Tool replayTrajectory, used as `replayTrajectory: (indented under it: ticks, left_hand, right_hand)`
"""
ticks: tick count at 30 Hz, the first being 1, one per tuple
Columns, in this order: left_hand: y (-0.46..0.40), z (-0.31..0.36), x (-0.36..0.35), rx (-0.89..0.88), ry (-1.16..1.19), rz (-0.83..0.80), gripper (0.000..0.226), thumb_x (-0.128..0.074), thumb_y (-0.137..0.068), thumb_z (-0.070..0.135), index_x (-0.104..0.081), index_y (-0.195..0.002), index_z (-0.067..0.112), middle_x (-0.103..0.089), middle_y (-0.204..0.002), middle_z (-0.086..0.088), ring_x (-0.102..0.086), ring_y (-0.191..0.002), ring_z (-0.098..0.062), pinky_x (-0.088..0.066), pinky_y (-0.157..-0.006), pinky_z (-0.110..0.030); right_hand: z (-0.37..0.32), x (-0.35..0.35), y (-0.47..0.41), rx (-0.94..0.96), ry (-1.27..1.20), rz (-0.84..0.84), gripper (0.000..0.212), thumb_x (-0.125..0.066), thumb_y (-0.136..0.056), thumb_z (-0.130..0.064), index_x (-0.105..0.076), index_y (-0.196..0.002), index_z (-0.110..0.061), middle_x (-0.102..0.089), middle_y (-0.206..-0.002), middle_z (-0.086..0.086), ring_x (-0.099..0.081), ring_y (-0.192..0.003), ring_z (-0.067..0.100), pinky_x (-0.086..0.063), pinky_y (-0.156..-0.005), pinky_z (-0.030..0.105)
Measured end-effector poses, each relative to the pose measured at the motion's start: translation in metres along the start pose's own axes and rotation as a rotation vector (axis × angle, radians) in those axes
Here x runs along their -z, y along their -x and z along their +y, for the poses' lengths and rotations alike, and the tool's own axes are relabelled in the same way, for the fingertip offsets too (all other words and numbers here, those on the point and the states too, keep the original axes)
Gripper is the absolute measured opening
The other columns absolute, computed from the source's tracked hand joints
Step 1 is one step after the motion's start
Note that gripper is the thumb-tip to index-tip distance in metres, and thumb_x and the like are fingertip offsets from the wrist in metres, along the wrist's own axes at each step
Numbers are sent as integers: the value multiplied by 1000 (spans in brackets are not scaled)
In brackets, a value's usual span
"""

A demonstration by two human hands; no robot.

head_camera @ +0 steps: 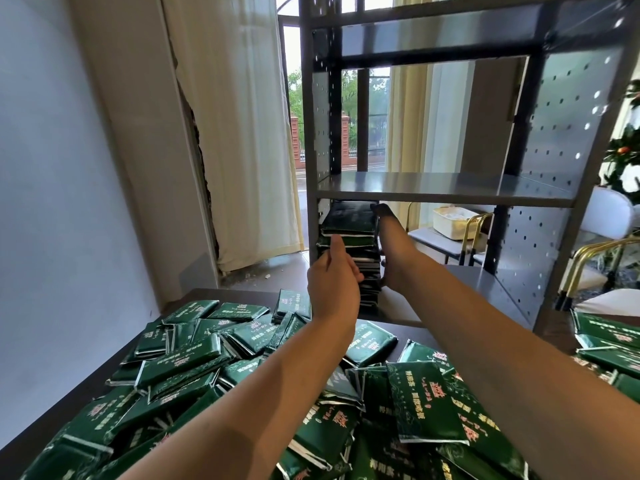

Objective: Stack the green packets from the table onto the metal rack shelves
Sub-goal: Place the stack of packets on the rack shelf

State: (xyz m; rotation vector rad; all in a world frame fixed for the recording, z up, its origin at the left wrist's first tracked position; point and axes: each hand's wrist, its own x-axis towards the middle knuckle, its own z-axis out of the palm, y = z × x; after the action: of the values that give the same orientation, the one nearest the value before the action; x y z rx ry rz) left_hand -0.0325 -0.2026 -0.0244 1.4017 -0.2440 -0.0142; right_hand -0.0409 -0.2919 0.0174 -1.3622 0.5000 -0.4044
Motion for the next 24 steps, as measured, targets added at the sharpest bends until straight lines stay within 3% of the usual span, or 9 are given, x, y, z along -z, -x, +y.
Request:
replayTrajectory:
  ticks: [3, 7, 10, 14, 17, 18, 20, 22, 24]
  left_hand:
    - [-6, 0, -1, 15, -12, 16, 56, -45, -104, 45, -49, -56, 16, -54, -49, 5, -54, -56, -14, -42, -68, -30]
    - [-10, 0, -4, 8, -66, 44, 60, -44, -103, 49, -50, -55, 14, -58, -55, 0, -53, -53, -12, -37, -61, -28]
    - [-13, 1, -4, 47, -57, 41, 62, -45, -103, 51, -50, -54, 13, -57, -54, 0, -52, -52, -13, -38, -60, -28]
    - [-14, 0, -1, 73, -62, 32, 61, -47, -101, 53, -51, -54, 14, -59, -54, -2, -52, -51, -14, -41, -64, -29]
    - [-15, 4, 0, 94, -69, 25, 64, -46, -101, 55, -51, -51, 15, -60, -52, -1, -56, -56, -17, -49, -73, -33]
    - [-14, 5, 1, 104, -50, 15, 66, -45, -101, 55, -51, -49, 15, -60, -51, -1, -58, -59, -19, -50, -77, -36]
    - [-11, 7, 3, 109, -1, -23, 66, -45, -102, 53, -51, -48, 15, -58, -47, 2, -58, -61, -19, -53, -81, -39]
    - [-6, 6, 6, 101, -2, -57, 63, -46, -103, 49, -51, -51, 14, -55, -45, 3, -56, -56, -16, -54, -77, -37]
    - [0, 6, 12, 101, 5, -74, 58, -49, -103, 43, -51, -54, 14, -54, -45, 4, -53, -53, -15, -53, -70, -33]
  right_hand:
    - [2, -6, 3, 15, -7, -2, 48, -39, -101, -54, -66, -115, -17, -69, -104, 12, -64, -91, 23, -52, -85, 35]
    - [19, -3, -39, 60, 41, 31, 83, -44, -75, -69, -50, -145, -26, -60, -137, 10, -60, -121, 32, -45, -107, 52]
    - [28, 1, -65, 62, 56, 20, 93, -43, -67, -71, -44, -149, -30, -53, -147, 7, -54, -130, 33, -40, -111, 56]
    - [4, -8, -6, 10, 88, 22, 62, -46, -84, -57, -59, -133, -22, -63, -131, 12, -60, -118, 32, -45, -107, 51]
    - [-9, -5, 14, -14, 140, 12, 35, -41, -104, -43, -59, -111, -14, -62, -101, 6, -60, -92, 24, -50, -81, 33]
    - [-12, -3, 19, -20, 145, 12, 30, -39, -106, -41, -56, -113, -17, -56, -97, 2, -59, -95, 24, -48, -78, 34]
    - [-16, 2, 28, -14, 137, 21, 42, -37, -107, -41, -48, -140, -17, -50, -113, 7, -52, -122, 28, -41, -91, 36]
    - [-15, 3, 32, -10, 109, 37, 42, -39, -106, -44, -45, -141, -22, -45, -124, 7, -45, -120, 23, -33, -95, 36]
    - [-14, 6, 39, 1, 101, 48, 37, -43, -105, -43, -47, -135, -23, -47, -121, 2, -47, -117, 21, -33, -97, 36]
